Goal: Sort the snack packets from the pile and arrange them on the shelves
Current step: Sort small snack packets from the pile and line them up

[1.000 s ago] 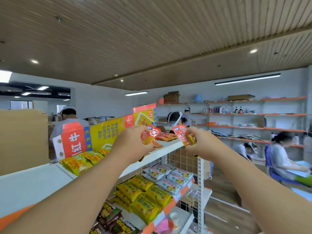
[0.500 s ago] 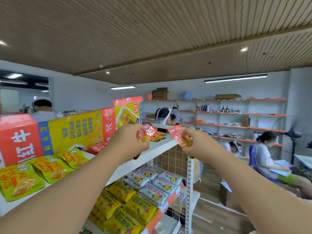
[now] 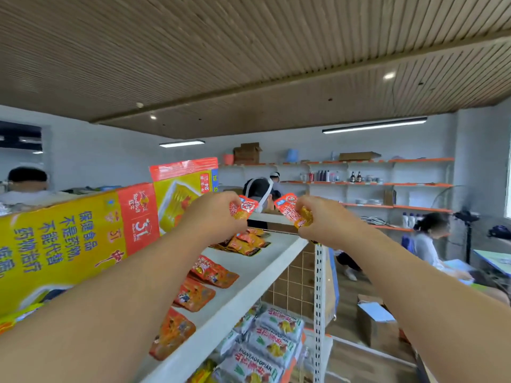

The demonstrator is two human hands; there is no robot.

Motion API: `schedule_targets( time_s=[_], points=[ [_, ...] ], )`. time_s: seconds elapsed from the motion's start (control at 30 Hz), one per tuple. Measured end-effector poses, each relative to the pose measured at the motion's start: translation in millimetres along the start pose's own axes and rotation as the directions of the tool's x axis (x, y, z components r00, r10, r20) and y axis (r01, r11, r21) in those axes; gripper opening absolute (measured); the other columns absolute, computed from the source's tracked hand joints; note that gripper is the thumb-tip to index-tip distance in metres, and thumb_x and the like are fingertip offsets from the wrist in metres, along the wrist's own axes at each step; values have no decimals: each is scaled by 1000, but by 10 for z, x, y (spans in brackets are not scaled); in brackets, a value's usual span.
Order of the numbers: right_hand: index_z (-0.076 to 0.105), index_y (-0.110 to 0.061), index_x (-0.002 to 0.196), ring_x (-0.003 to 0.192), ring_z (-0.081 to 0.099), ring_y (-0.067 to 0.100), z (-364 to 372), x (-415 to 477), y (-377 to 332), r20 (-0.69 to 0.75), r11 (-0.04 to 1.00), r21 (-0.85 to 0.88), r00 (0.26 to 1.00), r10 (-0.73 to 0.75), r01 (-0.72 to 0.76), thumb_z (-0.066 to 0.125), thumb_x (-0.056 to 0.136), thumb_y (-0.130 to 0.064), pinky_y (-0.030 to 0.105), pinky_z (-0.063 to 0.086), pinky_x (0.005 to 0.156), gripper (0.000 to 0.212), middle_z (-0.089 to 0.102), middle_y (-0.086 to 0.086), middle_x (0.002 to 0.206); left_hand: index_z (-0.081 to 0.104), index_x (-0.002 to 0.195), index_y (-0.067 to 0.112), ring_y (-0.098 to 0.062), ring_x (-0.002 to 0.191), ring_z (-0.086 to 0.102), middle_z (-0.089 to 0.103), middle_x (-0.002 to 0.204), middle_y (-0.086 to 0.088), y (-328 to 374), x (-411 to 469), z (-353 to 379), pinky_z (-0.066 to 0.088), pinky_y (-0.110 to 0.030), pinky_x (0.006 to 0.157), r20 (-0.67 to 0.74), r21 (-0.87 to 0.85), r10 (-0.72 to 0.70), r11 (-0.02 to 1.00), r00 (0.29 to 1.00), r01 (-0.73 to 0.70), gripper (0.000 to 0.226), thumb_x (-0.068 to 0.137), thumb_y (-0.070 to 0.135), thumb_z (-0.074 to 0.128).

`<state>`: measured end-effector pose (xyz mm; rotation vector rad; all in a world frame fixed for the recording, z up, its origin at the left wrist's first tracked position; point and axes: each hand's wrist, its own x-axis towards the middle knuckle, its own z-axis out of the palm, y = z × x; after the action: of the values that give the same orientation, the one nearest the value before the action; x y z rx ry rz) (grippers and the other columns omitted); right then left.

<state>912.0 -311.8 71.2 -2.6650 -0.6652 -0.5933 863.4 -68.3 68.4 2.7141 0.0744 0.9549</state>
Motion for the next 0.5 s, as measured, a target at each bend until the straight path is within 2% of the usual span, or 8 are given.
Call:
schedule_targets(
  time_s=[0.07, 0.2, 0.33, 0.43, 0.5],
  points=[
    [49, -36, 122, 81, 58, 13, 46, 159, 72, -1, 1000, -9, 1000, -4, 4, 65, 85, -24, 32, 50, 62, 42, 60, 2, 109, 64, 122, 39, -17, 82, 63, 66, 123, 5, -8, 165, 51, 59, -36, 74, 9, -1, 7, 1000, 1000, -7, 46, 77, 47, 73],
    [51, -32, 121, 76, 62, 14, 164, 425, 275, -6, 1000, 16, 1000, -19, 19, 66, 86, -24, 32, 52, 62, 40, 61, 3, 106, 64, 122, 39, -18, 92, 63, 67, 124, 5, 17, 403, 187, 57, -36, 78, 1, 29, 28, 999, 1000, -28, 48, 76, 48, 72],
    [51, -30, 126, 82, 60, 17, 359, 696, 525, 22, 998, 19, 998, -58, 57, 67, 86, -27, 36, 55, 67, 43, 59, 4, 115, 63, 123, 39, -14, 84, 61, 67, 115, 6, 60, 554, 372, 49, -30, 64, 20, 87, 39, 995, 999, -41, 44, 80, 48, 71],
    [50, -29, 128, 74, 58, 14, 503, 996, 700, 50, 994, 74, 995, -89, 85, 66, 87, -26, 28, 47, 57, 44, 59, 3, 109, 65, 122, 37, -15, 87, 61, 67, 114, 6, 120, 697, 548, 49, -30, 68, 4, 99, 29, 995, 1000, -29, 42, 81, 45, 72],
    [51, -31, 128, 75, 61, 13, 621, 1220, 806, 72, 988, 102, 990, -124, 116, 66, 86, -27, 27, 46, 58, 44, 60, 2, 110, 67, 117, 37, -12, 83, 61, 69, 109, 5, 142, 806, 702, 51, -29, 69, -14, 106, -1, 994, 1000, 2, 39, 79, 45, 73]
  ],
)
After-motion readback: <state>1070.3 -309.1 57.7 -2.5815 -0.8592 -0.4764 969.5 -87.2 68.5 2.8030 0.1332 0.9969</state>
